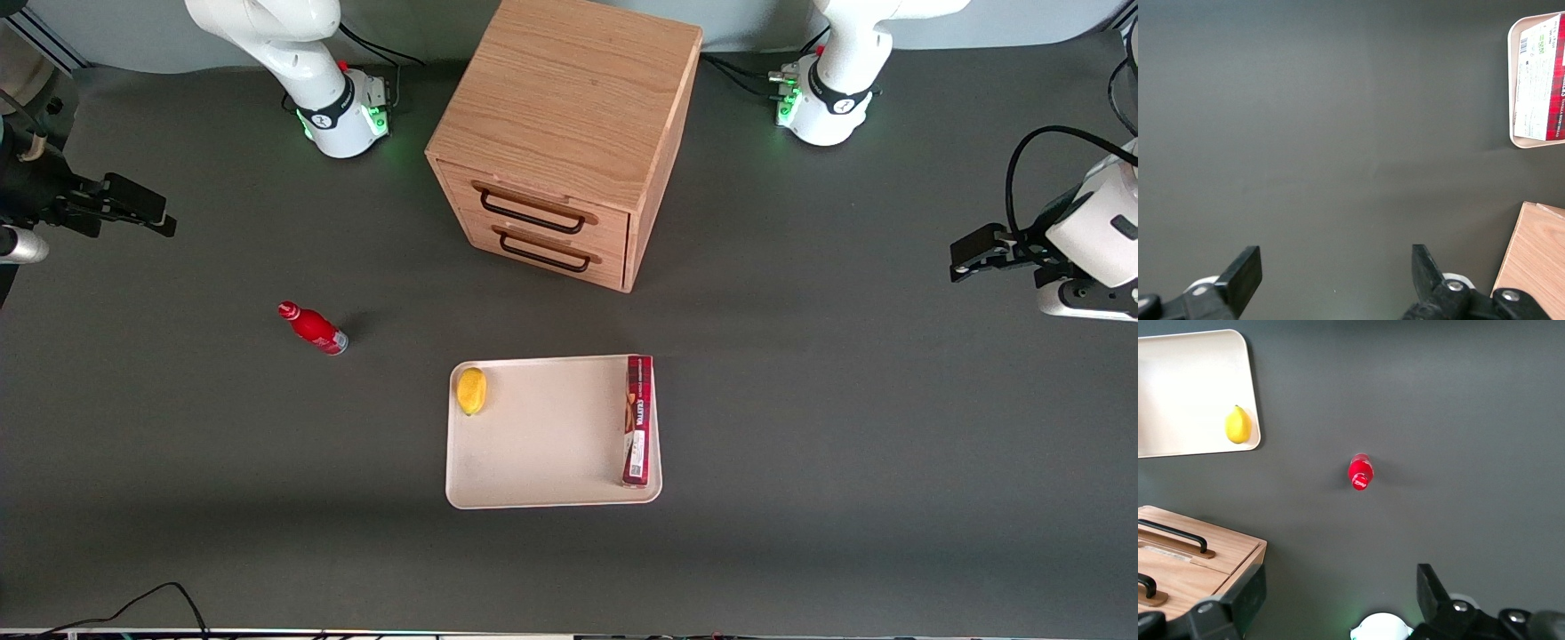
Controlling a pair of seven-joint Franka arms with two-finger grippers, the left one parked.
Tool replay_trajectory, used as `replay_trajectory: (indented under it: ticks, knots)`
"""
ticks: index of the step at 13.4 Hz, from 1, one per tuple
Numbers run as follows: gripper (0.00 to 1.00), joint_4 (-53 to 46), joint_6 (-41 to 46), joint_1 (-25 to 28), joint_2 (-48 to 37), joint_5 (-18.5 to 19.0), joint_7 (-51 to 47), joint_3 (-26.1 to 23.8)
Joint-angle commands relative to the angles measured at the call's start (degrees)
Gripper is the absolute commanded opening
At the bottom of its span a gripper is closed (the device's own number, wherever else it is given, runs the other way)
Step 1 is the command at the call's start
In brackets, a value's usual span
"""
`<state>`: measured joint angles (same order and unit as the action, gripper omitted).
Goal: Place coke bottle on tray
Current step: 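Move the open right gripper down over the red Coca-Cola bottle's cap end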
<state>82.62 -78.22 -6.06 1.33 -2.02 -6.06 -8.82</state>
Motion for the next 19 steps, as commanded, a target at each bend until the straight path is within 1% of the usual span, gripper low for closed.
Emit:
replay_trajectory:
  ticks: [1,3,4,5,7,9,11,13,15,17,19]
  knots:
    - [1.00,-1.0,1.2,0.3,0.3,-0.3,0.6,0.3]
    - [1.00,-1.3,1.2,1.0,0.8,-0.3,0.4,0.0]
    - [1.00,-1.3,1.2,2.0,1.5,-0.2,-0.6,0.0]
    - [1.00,-0.9,1.2,1.8,1.7,-0.3,-3.1,-0.1]
    - [1.00,3.7,0.0,2.1,1.1,-0.3,-2.6,-0.3]
    - [1.00,12.3,-8.3,1.8,-0.6,-0.3,-1.8,-0.3]
    - [1.00,20.9,-18.1,1.5,-1.1,-0.2,1.3,-0.2]
    - [1.00,29.3,-29.0,1.0,-1.4,-0.1,1.3,-0.2]
    - [1.00,38.0,-38.2,1.0,-2.6,0.0,1.5,-0.3]
    - [1.00,45.4,-44.0,0.8,-5.0,-0.1,3.8,-0.3]
    - [1.00,48.8,-46.1,0.3,-6.0,0.0,4.9,-0.3]
